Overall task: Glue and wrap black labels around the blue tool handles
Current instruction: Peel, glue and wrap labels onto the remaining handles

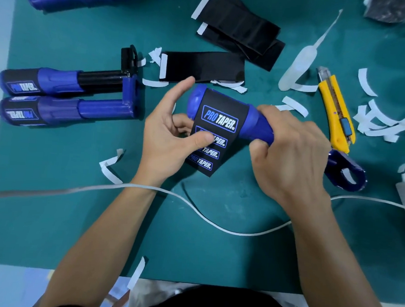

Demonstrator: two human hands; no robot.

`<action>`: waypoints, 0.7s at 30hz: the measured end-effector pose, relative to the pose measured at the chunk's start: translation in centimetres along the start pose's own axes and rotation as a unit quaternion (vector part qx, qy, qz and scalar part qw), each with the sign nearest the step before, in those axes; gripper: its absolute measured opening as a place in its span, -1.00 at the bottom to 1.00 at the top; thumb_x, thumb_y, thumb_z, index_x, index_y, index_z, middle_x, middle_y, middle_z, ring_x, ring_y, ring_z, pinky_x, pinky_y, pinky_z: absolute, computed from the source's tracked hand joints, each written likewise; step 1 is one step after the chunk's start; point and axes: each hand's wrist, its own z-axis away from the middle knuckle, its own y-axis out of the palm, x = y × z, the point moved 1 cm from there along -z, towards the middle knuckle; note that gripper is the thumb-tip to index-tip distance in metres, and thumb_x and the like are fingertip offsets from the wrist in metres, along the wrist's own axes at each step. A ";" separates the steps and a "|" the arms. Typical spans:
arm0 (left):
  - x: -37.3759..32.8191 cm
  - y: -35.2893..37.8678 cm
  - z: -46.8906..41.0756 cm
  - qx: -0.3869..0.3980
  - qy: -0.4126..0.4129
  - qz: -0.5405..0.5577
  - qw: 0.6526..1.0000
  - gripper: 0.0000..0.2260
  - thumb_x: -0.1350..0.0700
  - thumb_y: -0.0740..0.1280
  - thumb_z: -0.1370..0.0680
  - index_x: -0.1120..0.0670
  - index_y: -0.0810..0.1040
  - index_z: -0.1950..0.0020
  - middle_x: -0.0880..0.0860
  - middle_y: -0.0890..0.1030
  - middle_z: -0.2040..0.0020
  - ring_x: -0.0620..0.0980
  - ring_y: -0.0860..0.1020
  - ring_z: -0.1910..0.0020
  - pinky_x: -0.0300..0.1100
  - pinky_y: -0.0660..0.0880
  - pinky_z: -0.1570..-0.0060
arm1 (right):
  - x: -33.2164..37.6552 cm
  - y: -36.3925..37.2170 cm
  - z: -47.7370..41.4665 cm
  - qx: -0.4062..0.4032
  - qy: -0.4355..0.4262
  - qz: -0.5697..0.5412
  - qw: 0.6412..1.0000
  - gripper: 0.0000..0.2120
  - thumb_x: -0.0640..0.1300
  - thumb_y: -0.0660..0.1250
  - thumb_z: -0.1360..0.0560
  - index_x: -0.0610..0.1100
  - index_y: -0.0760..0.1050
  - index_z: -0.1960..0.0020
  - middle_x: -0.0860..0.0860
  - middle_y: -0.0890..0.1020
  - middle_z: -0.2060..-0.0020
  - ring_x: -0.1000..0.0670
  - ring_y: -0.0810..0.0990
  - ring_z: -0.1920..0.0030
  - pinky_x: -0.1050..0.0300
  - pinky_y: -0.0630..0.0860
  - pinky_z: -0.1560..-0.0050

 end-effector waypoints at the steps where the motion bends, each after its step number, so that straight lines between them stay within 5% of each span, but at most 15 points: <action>1: 0.1 0.0 0.0 0.007 0.003 -0.006 1.000 -0.25 0.18 0.59 -0.35 -0.22 0.43 -0.47 0.10 0.74 0.19 0.12 0.59 0.22 0.16 0.54 0.04 | -0.1 -0.1 0.1 0.007 0.005 -0.002 1.000 -0.65 -0.14 0.19 -0.39 -0.13 0.58 -0.11 -0.06 0.58 0.27 -0.20 0.37 0.31 -0.01 0.29 0.19; 6: 0.5 -0.2 -0.2 0.009 0.012 -0.023 1.000 -0.22 0.19 0.59 -0.35 -0.25 0.41 -0.49 0.02 0.75 0.23 -0.03 0.64 0.27 -0.20 0.58 0.15 | -0.3 -0.5 0.3 0.040 0.032 -0.009 0.999 -0.67 -0.08 0.16 -0.39 -0.07 0.56 -0.08 -0.03 0.55 0.30 -0.23 0.40 0.34 0.06 0.22 0.24; 10: 0.8 -0.1 -0.2 -0.024 0.010 -0.053 0.998 -0.21 0.14 0.62 -0.33 -0.44 0.44 -0.41 0.02 0.73 0.28 -0.03 0.62 0.30 -0.20 0.58 0.18 | -0.3 -0.7 0.3 0.076 0.068 -0.038 0.994 -0.72 -0.07 0.18 -0.38 -0.02 0.53 -0.04 0.00 0.48 0.38 -0.22 0.40 0.32 0.04 0.27 0.28; 15: 1.2 -0.3 -0.7 -0.003 0.019 -0.002 1.000 -0.21 0.27 0.58 -0.36 -0.08 0.40 -0.53 0.01 0.76 0.14 -0.02 0.69 0.21 -0.03 0.65 0.06 | -0.6 -1.3 0.3 0.154 0.135 -0.167 0.965 -0.72 -0.05 0.18 -0.33 0.04 0.50 -0.02 0.02 0.50 0.38 -0.15 0.44 0.28 0.00 0.41 0.24; 18: 1.5 -0.4 -0.6 0.043 0.020 0.042 0.998 -0.23 0.32 0.56 -0.41 0.13 0.33 -0.56 -0.05 0.75 0.06 -0.11 0.69 0.11 -0.15 0.64 0.04 | -1.0 -1.8 0.4 0.213 0.099 -0.226 0.945 -0.75 -0.04 0.20 -0.35 0.07 0.48 -0.02 0.05 0.51 0.36 -0.05 0.42 0.36 0.06 0.41 0.32; 21: 1.3 0.0 -0.4 0.079 0.015 0.063 0.995 -0.23 0.16 0.58 -0.45 0.16 0.29 -0.58 -0.10 0.73 -0.05 -0.17 0.66 0.00 -0.24 0.59 -0.06 | -1.7 -2.1 0.5 0.273 0.050 -0.257 0.926 -0.72 -0.03 0.27 -0.43 0.12 0.42 -0.13 0.03 0.53 0.36 -0.02 0.42 0.39 0.23 0.34 0.43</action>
